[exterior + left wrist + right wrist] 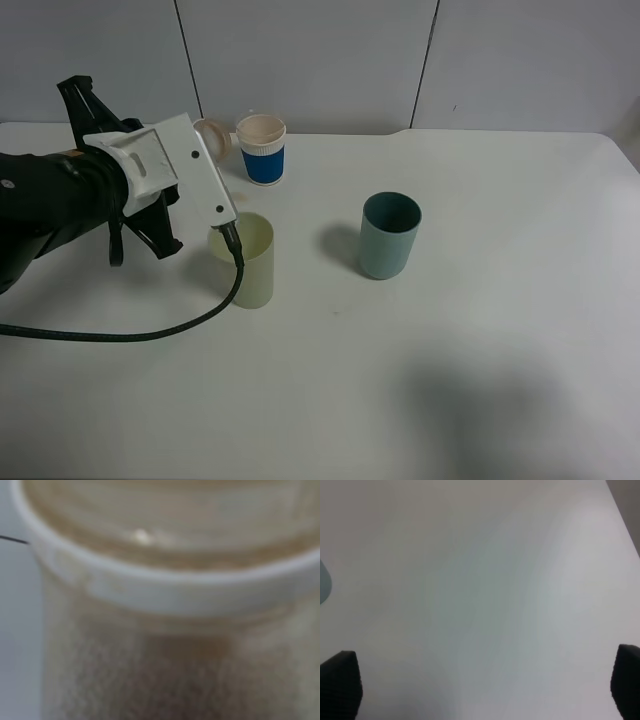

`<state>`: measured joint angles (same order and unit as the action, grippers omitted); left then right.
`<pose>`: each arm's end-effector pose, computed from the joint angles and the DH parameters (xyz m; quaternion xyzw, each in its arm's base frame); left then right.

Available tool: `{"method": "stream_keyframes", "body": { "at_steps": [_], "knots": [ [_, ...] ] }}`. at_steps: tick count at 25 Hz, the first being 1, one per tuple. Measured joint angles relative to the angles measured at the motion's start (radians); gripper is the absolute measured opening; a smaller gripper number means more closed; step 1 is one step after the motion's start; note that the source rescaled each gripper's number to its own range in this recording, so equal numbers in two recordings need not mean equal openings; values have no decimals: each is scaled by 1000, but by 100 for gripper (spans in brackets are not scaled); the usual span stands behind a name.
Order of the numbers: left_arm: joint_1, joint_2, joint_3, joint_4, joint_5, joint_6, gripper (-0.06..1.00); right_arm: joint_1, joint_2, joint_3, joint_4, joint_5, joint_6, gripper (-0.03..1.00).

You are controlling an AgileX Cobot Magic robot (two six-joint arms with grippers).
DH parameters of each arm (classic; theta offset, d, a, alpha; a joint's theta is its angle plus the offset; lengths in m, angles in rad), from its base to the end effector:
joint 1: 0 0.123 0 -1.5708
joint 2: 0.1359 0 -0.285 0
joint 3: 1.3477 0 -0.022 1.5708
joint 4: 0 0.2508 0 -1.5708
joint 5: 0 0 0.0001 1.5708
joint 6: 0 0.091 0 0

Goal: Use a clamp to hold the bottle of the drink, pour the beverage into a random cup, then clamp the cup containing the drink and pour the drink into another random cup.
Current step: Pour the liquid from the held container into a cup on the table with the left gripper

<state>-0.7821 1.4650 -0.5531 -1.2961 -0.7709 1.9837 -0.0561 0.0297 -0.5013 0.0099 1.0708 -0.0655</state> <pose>0.2217 -0.1343 0.2023 0.4558 0.7011 0.3162 0.4481 -0.0008 0.0008 0.2769 -0.0042 0.8631 -0.0257 0.5044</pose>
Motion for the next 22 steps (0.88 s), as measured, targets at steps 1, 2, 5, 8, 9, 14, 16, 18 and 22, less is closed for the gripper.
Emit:
{"method": "stream_keyframes", "body": {
  "at_steps": [1, 2, 5, 8, 9, 14, 16, 18, 22],
  "knots": [
    [-6, 0, 0, -12, -4, 21, 1, 0, 0, 0, 0, 0, 0, 100],
    [-11, 0, 0, -16, -12, 43, 1, 0, 0, 0, 0, 0, 0, 100],
    [-17, 0, 16, -16, -30, 97, 1, 0, 0, 0, 0, 0, 0, 100],
    [-17, 0, 34, -26, -45, 138, 1, 0, 0, 0, 0, 0, 0, 100],
    [-17, 0, 35, -27, -48, 142, 1, 0, 0, 0, 0, 0, 0, 100],
    [-17, 0, 35, -20, -67, 164, 1, 0, 0, 0, 0, 0, 0, 100],
    [-17, 0, 35, -4, -78, 167, 1, 0, 0, 0, 0, 0, 0, 100],
    [-17, 0, 35, 8, -91, 167, 1, 0, 0, 0, 0, 0, 0, 100],
    [-17, 0, 35, 60, -114, 169, 1, 0, 0, 0, 0, 0, 0, 100]
  ]
}}
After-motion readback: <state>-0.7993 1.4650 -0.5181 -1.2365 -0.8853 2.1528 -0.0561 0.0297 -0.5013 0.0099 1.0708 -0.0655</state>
